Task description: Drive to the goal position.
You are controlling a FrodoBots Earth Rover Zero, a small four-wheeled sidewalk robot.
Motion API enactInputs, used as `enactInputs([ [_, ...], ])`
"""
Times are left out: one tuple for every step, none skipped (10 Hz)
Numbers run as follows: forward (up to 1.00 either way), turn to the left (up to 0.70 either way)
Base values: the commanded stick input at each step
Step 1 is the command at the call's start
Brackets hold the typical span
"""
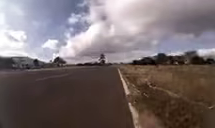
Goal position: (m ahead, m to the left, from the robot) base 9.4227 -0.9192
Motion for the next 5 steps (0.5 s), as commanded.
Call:
enactInputs([
  [0.81,-0.2],
  [0.81,-0.3],
  [0.81,-0.3],
  [0.81,-0.3],
  [0.81,-0.3],
])
